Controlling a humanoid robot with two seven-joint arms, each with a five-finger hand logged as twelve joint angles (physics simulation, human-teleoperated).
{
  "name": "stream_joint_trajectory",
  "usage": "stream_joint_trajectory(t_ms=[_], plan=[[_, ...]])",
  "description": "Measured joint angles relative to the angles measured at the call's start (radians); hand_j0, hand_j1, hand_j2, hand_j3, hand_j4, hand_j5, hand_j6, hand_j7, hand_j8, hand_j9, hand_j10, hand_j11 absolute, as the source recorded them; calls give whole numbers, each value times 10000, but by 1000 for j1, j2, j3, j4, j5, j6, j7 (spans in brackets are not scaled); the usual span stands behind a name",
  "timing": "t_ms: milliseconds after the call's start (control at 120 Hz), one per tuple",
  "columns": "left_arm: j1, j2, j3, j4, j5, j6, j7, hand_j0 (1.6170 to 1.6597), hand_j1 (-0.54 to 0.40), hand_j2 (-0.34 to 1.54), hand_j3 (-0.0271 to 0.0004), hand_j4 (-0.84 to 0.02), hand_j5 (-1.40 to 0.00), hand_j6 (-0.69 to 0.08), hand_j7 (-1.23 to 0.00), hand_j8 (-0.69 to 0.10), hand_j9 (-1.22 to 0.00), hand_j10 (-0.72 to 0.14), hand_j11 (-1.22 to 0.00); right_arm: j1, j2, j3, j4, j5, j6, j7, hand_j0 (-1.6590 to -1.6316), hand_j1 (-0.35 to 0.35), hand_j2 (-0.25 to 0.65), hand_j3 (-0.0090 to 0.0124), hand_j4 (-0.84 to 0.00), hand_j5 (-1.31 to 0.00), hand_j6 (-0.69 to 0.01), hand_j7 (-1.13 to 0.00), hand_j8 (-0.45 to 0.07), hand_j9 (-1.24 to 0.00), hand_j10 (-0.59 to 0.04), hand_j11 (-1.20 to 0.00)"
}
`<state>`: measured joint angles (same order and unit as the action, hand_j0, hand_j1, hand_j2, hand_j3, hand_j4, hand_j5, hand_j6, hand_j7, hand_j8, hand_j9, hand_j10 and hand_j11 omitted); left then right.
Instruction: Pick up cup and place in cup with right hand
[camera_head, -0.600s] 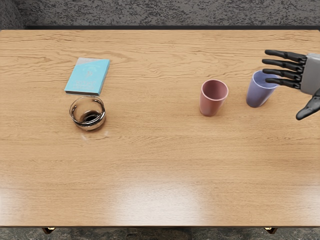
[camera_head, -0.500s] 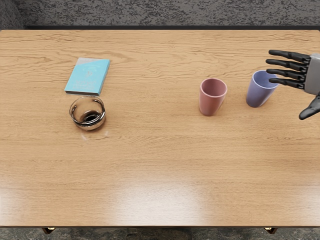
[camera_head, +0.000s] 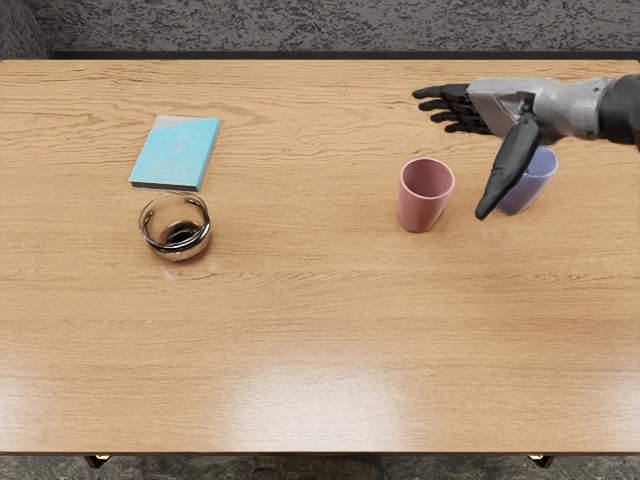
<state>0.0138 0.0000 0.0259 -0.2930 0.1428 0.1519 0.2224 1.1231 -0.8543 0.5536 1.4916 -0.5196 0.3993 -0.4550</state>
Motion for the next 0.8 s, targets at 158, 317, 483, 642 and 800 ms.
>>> stream_joint_trajectory(t_ms=[158,317,483,642,800], plan=[[0,0,0,0,0,0,0,16581,3490,0,-1,-1,-1,-1,-1,-1,-1,-1,-1,72,141,-101,1,-201,-210,-122,-16581,-3491,9,0,-21,-3,-28,-1,-22,-2,-16,-1],[0,0,0,0,0,0,0,16581,3490,0,0,-1,-1,-1,-1,-1,0,0,0,67,193,-191,30,-269,-383,-148,-16581,-3491,10,0,-24,-4,-34,0,-27,-3,-19,-2],[0,0,0,0,0,0,0,16581,3490,0,0,0,0,0,0,0,0,0,0,61,206,-278,59,-306,-533,-154,-16581,-3491,12,0,-25,-4,-37,0,-29,-3,-20,-2],[0,0,0,0,0,0,0,16581,3490,0,0,0,0,0,0,1,0,1,0,63,217,-316,60,-316,-594,-156,-16581,-3104,-51,0,-352,-431,-366,-427,-357,-429,-348,-428],[0,0,0,0,0,0,0,16581,3490,0,0,0,0,0,0,0,0,1,0,68,247,-327,52,-319,-609,-156,-16581,-2089,-219,0,-1202,-1534,-1216,-1530,-1207,-1533,-1197,-1532]])
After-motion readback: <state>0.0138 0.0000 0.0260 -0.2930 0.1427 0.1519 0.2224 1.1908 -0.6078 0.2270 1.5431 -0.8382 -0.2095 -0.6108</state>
